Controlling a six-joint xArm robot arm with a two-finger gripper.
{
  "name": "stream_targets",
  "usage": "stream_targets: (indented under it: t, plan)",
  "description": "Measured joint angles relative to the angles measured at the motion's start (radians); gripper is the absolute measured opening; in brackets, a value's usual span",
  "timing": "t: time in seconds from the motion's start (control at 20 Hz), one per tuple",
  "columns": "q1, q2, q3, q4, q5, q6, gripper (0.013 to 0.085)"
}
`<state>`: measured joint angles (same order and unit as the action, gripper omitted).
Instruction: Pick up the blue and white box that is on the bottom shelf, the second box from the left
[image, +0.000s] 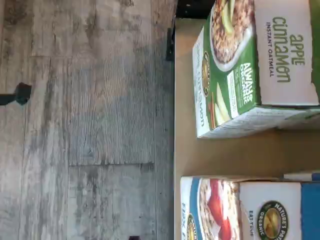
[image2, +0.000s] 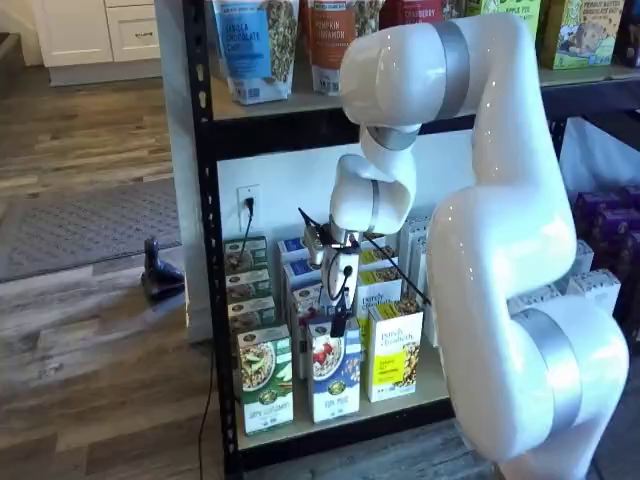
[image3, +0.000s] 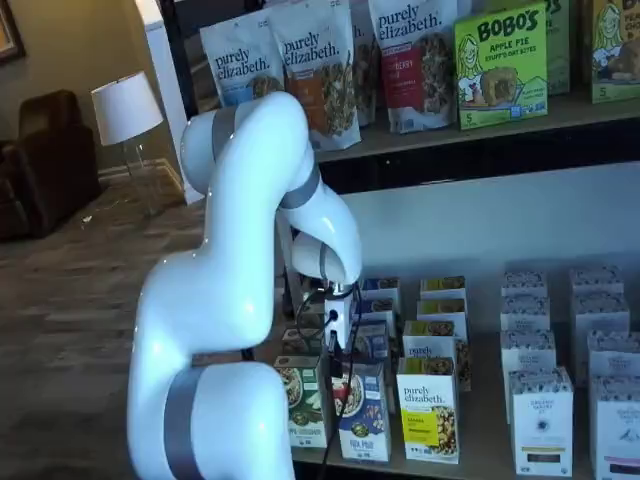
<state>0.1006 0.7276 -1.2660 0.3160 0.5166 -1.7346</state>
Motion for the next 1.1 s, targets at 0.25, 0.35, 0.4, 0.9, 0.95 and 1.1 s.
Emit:
stream_targets:
  t: [0.25, 0.35, 0.4, 0.9, 0.95, 1.1]
  plan:
    - [-0.023, -0.011, -0.037, -0.127, 0.098, 0.092, 0.085]
    - [-0.028, -0.013, -0.041, -0.133, 0.106, 0.093, 0.085]
    - [-0.03, -0.013, -0.043, -0.138, 0.108, 0.096, 0.085]
    - [-0.043, 0.052, -0.102, -0.171, 0.093, 0.109, 0.085]
    - [-0.045, 0.063, -0.113, -0.172, 0.092, 0.108, 0.085]
    - [-0.047, 0.102, -0.159, -0.174, 0.101, 0.108, 0.085]
